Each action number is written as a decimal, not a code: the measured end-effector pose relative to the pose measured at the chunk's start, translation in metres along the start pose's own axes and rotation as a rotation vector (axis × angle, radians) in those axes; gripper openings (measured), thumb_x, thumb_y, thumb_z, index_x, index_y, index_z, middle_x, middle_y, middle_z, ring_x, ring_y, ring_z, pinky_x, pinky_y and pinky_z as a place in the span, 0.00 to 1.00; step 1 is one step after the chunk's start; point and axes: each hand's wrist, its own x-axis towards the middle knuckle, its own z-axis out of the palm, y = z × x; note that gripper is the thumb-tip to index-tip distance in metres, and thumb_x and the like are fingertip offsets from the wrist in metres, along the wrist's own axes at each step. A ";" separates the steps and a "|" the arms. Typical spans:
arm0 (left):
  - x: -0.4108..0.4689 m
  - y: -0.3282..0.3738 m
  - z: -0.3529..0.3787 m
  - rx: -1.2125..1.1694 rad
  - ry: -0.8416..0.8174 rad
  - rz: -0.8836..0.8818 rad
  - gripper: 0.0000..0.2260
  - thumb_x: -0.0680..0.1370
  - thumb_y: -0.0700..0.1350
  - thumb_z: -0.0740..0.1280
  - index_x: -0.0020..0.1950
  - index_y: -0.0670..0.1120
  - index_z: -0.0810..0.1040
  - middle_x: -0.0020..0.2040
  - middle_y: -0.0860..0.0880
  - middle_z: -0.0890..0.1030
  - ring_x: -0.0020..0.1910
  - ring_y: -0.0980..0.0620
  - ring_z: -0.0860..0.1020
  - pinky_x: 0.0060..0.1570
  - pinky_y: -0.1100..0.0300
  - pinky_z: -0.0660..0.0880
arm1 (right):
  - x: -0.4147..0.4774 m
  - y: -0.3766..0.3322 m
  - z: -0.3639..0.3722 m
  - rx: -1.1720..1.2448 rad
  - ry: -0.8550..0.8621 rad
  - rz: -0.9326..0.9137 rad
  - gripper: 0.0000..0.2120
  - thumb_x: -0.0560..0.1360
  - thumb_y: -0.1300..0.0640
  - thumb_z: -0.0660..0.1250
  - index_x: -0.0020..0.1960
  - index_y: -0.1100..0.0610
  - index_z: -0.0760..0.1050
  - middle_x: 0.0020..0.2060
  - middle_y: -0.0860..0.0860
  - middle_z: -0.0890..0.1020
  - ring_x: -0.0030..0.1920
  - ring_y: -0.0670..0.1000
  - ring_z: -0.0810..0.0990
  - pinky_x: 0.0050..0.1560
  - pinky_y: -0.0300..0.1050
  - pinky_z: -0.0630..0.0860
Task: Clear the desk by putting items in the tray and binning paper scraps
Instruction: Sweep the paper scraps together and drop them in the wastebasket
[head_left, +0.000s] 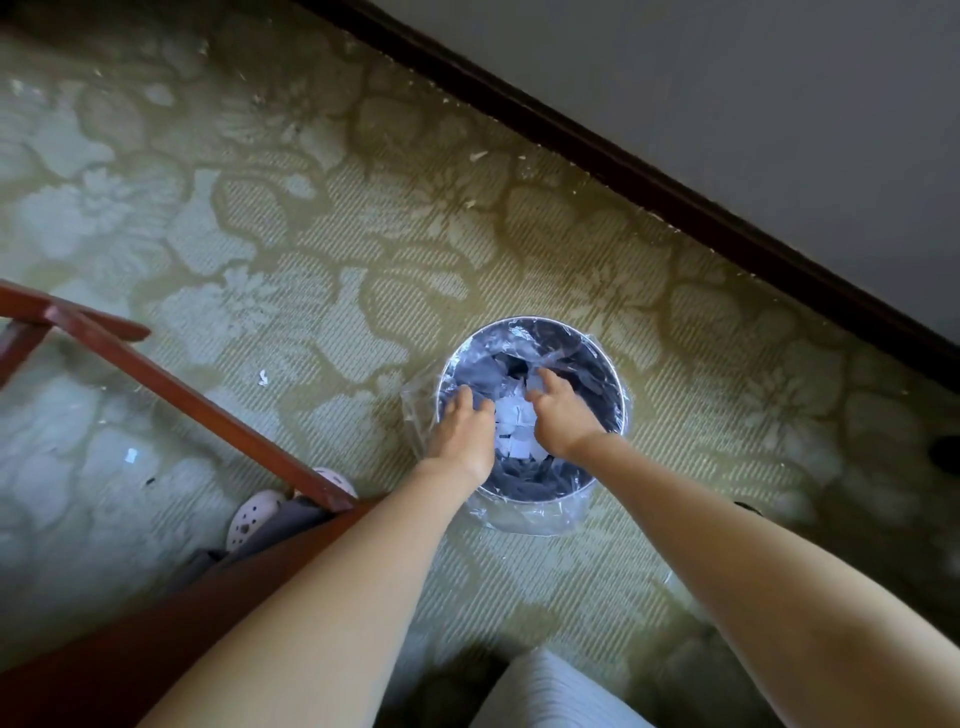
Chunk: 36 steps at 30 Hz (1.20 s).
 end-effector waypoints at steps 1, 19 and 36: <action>-0.006 0.001 -0.003 0.062 0.009 0.020 0.28 0.77 0.30 0.57 0.76 0.43 0.55 0.77 0.41 0.46 0.77 0.42 0.49 0.73 0.45 0.59 | -0.004 -0.001 -0.002 -0.080 -0.026 0.006 0.21 0.75 0.68 0.56 0.69 0.64 0.65 0.76 0.59 0.48 0.76 0.59 0.48 0.75 0.56 0.56; -0.270 0.030 -0.167 0.110 0.762 -0.040 0.13 0.81 0.40 0.55 0.64 0.41 0.70 0.62 0.40 0.72 0.63 0.40 0.71 0.57 0.49 0.70 | -0.225 -0.137 -0.175 -0.319 0.711 -0.294 0.13 0.76 0.63 0.55 0.58 0.63 0.70 0.55 0.60 0.76 0.56 0.61 0.76 0.57 0.51 0.67; -0.557 -0.205 -0.114 -0.265 1.219 -0.682 0.16 0.82 0.41 0.51 0.68 0.46 0.69 0.66 0.42 0.74 0.63 0.40 0.73 0.60 0.48 0.71 | -0.411 -0.437 -0.094 -0.361 0.821 -1.111 0.09 0.74 0.66 0.57 0.52 0.65 0.74 0.50 0.62 0.78 0.51 0.63 0.77 0.46 0.53 0.73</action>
